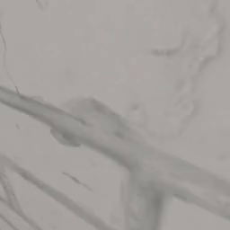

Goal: Start the toaster. Once the lever pops up, take the bread to the plate on the dining counter.

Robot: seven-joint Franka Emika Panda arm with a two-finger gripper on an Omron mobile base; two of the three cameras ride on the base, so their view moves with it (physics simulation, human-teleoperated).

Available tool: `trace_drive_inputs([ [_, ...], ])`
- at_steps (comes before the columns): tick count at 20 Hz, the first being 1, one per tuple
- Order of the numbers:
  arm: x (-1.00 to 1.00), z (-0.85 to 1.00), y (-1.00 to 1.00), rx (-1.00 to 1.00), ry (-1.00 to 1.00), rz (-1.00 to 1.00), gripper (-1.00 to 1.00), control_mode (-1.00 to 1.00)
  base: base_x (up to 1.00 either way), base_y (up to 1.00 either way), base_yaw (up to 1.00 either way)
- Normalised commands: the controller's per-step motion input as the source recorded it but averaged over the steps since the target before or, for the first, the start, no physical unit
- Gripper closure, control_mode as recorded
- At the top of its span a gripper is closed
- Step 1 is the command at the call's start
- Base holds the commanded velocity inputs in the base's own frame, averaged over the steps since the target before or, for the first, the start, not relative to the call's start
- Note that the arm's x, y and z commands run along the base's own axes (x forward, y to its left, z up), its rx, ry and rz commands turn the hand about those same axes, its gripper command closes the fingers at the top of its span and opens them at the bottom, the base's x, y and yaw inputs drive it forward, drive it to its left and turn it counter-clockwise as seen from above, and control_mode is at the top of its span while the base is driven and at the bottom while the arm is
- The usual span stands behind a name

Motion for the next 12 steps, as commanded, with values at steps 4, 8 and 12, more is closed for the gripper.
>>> trace_drive_inputs([
  [4,0.00,0.00,0.00,0.00,0.00,0.00,1.00,1.00,0.91,0.53,-0.18],
  [8,0.00,0.00,0.00,0.00,0.00,0.00,1.00,1.00,1.00,0.06,-0.08],
  [12,0.00,0.00,0.00,0.00,0.00,0.00,1.00,1.00,1.00,-0.03,-0.12],
])
